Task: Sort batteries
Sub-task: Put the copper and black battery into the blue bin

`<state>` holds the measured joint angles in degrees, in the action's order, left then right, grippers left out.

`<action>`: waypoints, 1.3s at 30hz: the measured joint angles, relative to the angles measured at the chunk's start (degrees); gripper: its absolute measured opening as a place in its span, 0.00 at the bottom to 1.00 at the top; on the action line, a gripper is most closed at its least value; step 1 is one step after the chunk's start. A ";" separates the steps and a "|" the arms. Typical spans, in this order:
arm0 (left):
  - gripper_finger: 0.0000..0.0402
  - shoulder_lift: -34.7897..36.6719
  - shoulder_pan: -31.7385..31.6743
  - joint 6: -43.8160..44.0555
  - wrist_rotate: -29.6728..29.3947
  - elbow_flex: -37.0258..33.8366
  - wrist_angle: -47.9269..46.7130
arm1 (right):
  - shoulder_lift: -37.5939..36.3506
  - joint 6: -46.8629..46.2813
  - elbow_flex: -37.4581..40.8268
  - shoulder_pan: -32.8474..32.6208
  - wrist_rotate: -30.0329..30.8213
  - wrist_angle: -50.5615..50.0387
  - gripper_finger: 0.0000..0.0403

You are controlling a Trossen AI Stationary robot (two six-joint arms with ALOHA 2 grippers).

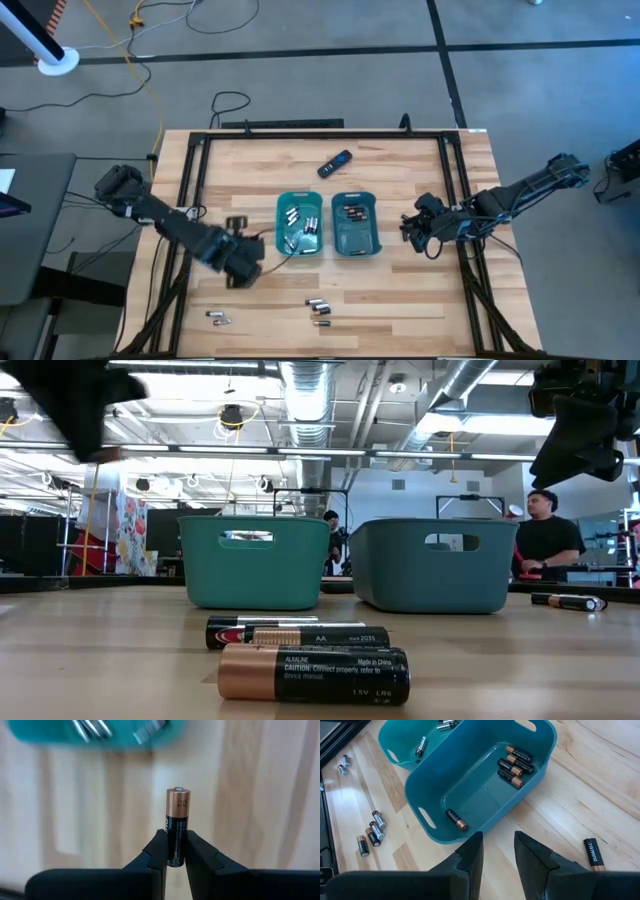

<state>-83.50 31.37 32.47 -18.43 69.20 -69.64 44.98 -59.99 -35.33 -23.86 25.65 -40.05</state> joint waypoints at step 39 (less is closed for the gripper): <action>0.09 -47.76 -30.75 -35.11 14.02 52.16 19.95 | -0.01 0.47 0.00 0.00 0.00 -0.05 0.31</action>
<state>-131.26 0.62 -2.63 -4.42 121.36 -49.68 44.97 -59.51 -35.33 -23.86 25.65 -40.10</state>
